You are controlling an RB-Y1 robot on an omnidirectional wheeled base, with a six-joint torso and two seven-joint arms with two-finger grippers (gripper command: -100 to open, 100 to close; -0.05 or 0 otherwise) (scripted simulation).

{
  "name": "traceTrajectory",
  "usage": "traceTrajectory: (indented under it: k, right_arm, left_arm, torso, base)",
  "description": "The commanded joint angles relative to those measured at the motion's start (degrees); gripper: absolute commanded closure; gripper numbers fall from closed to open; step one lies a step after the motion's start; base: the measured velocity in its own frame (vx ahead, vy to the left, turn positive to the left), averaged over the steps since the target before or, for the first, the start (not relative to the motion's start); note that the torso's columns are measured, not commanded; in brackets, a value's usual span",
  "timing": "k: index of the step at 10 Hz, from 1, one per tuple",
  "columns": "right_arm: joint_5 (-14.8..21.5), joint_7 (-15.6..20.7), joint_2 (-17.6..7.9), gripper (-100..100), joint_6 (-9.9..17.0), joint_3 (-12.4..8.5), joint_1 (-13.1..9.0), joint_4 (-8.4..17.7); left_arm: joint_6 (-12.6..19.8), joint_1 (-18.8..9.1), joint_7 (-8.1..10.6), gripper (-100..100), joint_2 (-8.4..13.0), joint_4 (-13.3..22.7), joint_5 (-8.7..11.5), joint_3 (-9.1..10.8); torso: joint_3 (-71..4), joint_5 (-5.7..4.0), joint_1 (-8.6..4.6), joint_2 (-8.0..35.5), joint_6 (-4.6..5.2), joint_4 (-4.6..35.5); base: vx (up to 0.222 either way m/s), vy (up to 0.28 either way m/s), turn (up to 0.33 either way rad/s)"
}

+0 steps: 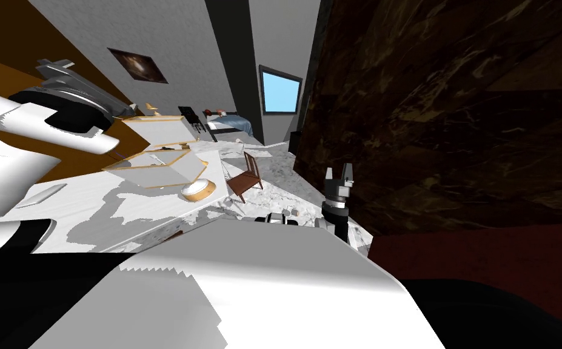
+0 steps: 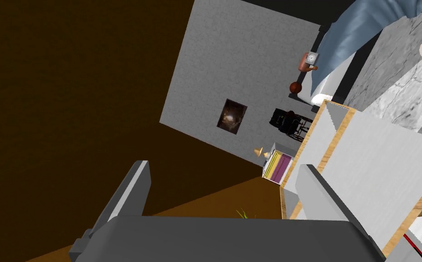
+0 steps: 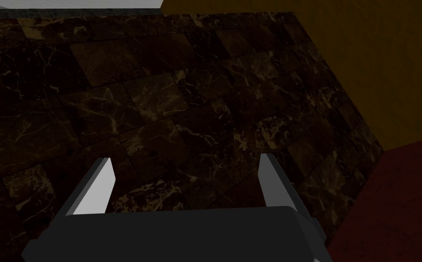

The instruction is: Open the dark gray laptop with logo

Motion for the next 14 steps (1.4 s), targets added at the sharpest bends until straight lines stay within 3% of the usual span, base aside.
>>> traceTrajectory:
  k: [1,3,4,5,6,8,9,12,13,14]
  right_arm:
    - [0.0,0.0,0.0,0,0.0,0.0,0.0,0.0]
    - [0.0,0.0,0.0,0,0.0,0.0,0.0,0.0]
    - [0.0,0.0,0.0,0,0.0,0.0,0.0,0.0]
    - [0.0,0.0,0.0,0,0.0,0.0,0.0,0.0]
    - [0.0,0.0,0.0,0,0.0,0.0,0.0,0.0]
    - [0.0,0.0,0.0,0,0.0,0.0,0.0,0.0]
    - [0.0,0.0,0.0,0,0.0,0.0,0.0,0.0]
    - [0.0,0.0,0.0,0,0.0,0.0,0.0,0.0]
    - [0.0,0.0,0.0,0,0.0,0.0,0.0,0.0]
    - [0.0,0.0,0.0,0,0.0,0.0,0.0,0.0]
  left_arm:
    - [-4.3,-2.6,0.2,-100,-1.8,1.3,-4.6,1.93]
    - [-4.7,-2.6,0.2,-100,-1.8,1.3,-8.2,1.93]
    - [-7.6,-5.1,0.47,-100,-3.6,2.5,-9.8,4.02]
    - [-9.3,-5.1,0.47,-100,-3.6,2.5,-11.6,4.02]
    - [-9.4,-5.1,0.47,-100,-3.6,2.5,-13.3,4.02]
    - [-9.4,-5.1,0.47,-100,-3.6,2.5,-15.9,4.02]
    - [-12.2,-7.7,0.81,-100,-5.5,3.9,-18.0,6.23]
    - [-14.1,-7.7,0.81,-100,-5.5,3.9,-23.1,6.23]
    - [-14.1,-7.7,0.81,-100,-5.5,3.9,-23.7,6.23]
    - [-17.0,-10.4,1.22,-100,-7.4,5.4,-26.0,8.56]
  torso:
    - [-0.2,-0.01,-0.14,-0.4,-0.11,-0.1]
    - [-0.3,-0.04,-0.12,-0.4,0.07,-0.1]
    - [0.0,0.04,0.11,0.1,-0.01,0.0]
    - [-0.2,0.04,0.03,-0.4,-0.14,0.0]
    - [-0.4,-0.08,-0.37,-0.6,0.06,-0.2]
    - [-0.1,0.01,0.04,-0.1,0.01,0.0]
    - [0.0,0.08,0.19,0.0,-0.04,0.0]
    - [-0.3,-0.13,-0.39,-0.5,0.11,-0.2]
    - [0.0,-0.04,-0.09,0.1,0.01,0.0]
    - [0.2,0.05,0.13,0.3,-0.06,0.1]
  base:
    - [0.303,-0.154,0.162]
    - [0.099,-0.069,-0.02]
    - [0.202,-0.053,0.311]
    - [0.251,-0.154,0.189]
    - [0.151,-0.128,-0.011]
    - [0.041,-0.016,-0.027]
    - [0.237,-0.038,0.322]
    - [0.175,-0.104,0.052]
    - [-0.022,-0.011,-0.017]
    - [0.192,-0.067,0.303]
